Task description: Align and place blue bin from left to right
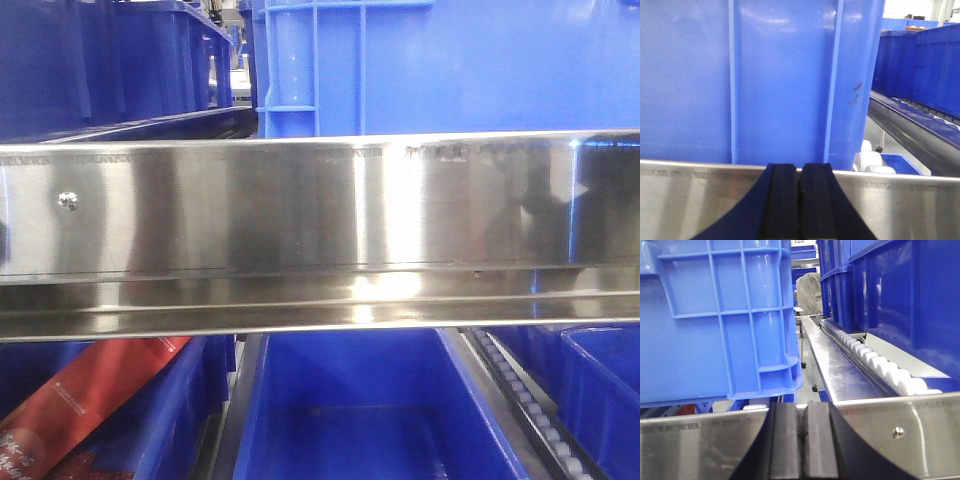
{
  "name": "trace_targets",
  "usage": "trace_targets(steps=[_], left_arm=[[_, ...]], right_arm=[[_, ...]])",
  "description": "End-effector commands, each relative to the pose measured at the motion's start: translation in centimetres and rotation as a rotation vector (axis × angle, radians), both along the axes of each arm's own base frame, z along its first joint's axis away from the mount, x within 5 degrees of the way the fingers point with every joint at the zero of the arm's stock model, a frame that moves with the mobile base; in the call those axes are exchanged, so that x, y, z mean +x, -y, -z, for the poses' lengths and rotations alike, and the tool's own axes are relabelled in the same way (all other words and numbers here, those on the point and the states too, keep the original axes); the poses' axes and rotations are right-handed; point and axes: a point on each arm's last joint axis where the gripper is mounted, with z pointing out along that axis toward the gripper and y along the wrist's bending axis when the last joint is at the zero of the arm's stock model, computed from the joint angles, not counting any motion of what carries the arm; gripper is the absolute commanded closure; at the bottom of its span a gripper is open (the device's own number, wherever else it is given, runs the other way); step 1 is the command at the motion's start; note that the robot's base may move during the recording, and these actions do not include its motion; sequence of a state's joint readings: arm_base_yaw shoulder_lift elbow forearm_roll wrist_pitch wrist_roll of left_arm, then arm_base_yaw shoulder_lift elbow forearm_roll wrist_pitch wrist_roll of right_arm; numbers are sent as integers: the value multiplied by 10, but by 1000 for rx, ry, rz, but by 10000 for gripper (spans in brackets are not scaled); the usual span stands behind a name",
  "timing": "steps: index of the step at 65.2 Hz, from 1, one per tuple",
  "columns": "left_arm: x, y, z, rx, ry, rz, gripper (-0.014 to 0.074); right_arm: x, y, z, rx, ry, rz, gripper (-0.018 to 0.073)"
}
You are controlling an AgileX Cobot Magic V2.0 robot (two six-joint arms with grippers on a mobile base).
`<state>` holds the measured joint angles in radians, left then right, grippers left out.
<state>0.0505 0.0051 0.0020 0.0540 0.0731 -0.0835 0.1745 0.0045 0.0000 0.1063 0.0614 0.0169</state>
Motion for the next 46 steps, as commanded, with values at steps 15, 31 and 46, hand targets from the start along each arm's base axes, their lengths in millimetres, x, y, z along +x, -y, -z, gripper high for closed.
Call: trace_targets(steps=[15, 31, 46], left_arm=[[-1, 1, -2, -3, 21, 8, 708], [-1, 1, -2, -3, 21, 8, 708], [-1, 1, -2, -3, 21, 8, 708]], right_arm=[[0, 0, -1, -13, 19, 6, 721], [0, 0, -1, -13, 19, 6, 721], [0, 0, -1, -13, 19, 6, 721]])
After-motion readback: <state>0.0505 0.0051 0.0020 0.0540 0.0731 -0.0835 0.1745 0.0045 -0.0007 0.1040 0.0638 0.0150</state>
